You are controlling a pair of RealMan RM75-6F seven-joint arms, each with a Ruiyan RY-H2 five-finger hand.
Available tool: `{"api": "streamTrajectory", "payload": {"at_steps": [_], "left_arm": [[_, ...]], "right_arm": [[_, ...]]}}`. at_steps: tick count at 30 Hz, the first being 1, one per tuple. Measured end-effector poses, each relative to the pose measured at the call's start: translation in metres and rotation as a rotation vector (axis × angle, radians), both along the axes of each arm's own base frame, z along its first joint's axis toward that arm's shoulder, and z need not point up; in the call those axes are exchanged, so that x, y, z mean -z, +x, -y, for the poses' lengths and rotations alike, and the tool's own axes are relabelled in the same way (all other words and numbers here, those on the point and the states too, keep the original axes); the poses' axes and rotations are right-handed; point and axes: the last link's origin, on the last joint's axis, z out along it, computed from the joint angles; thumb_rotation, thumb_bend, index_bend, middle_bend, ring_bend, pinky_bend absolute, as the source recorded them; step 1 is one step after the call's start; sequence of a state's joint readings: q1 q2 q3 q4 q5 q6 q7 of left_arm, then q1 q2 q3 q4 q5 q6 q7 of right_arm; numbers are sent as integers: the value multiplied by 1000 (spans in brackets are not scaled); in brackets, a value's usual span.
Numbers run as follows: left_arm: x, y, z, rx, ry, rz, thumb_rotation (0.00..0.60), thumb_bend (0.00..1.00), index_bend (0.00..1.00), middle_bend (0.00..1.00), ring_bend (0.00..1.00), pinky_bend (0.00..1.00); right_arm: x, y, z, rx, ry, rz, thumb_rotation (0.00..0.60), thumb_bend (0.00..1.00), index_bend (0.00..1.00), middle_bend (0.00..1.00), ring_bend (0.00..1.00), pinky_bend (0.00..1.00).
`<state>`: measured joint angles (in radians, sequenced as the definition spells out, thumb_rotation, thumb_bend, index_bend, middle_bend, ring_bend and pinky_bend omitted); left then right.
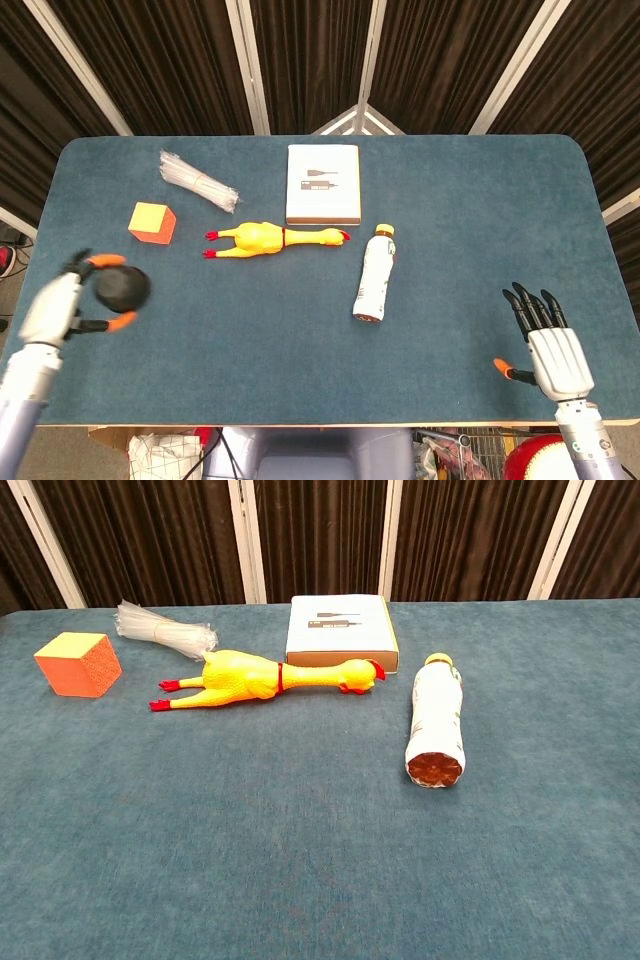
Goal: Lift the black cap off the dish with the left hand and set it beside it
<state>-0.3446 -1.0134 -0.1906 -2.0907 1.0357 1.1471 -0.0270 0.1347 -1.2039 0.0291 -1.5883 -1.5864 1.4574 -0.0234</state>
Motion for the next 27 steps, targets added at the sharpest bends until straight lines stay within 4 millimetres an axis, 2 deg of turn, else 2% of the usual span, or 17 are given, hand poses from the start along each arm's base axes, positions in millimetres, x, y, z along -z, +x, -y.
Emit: {"api": "streamTrajectory", "payload": {"at_steps": [4, 6, 8, 10, 12, 17, 20, 23, 27], "left_arm": [[57, 36, -11, 81, -112, 74, 600, 470, 244, 478, 0, 0], [74, 54, -12, 118, -134, 80, 600, 470, 244, 479, 0, 0], [79, 67, -12, 144, -127, 60, 600, 470, 247, 482, 0, 0], [71, 70, -11, 145, -95, 32, 600, 470, 252, 485, 0, 0], [55, 65, -11, 126, -50, 9, 600, 471, 256, 486, 0, 0], [-12, 24, 2, 24, 99, -73, 600, 471, 271, 490, 0, 0], [-40, 3, 15, -11, 139, -70, 600, 471, 274, 491, 0, 0], [-39, -8, 22, -15, 109, 2, 600, 479, 274, 490, 0, 0], [-14, -1, 18, 5, 18, 112, 600, 483, 265, 493, 0, 0]], "right_arm": [[-1, -4, 2, 17, -3, -4, 600, 148, 0, 0, 125, 0], [-2, -6, 3, 21, -3, -4, 600, 147, 0, 0, 125, 0], [-2, -7, 3, 20, -2, -3, 600, 147, 0, 0, 125, 0], [-2, -6, 3, 16, 1, -1, 600, 148, 0, 0, 126, 0], [-1, -5, 2, 12, 3, 1, 600, 148, 0, 0, 125, 0], [-1, 0, -1, -4, 5, 4, 600, 147, 0, 0, 125, 0], [-1, 1, -2, -4, 4, 6, 600, 148, 0, 0, 125, 0], [-1, 1, -2, -4, 5, 6, 600, 148, 0, 0, 125, 0], [0, -2, -1, 3, 11, -1, 600, 147, 0, 0, 125, 0]]}}
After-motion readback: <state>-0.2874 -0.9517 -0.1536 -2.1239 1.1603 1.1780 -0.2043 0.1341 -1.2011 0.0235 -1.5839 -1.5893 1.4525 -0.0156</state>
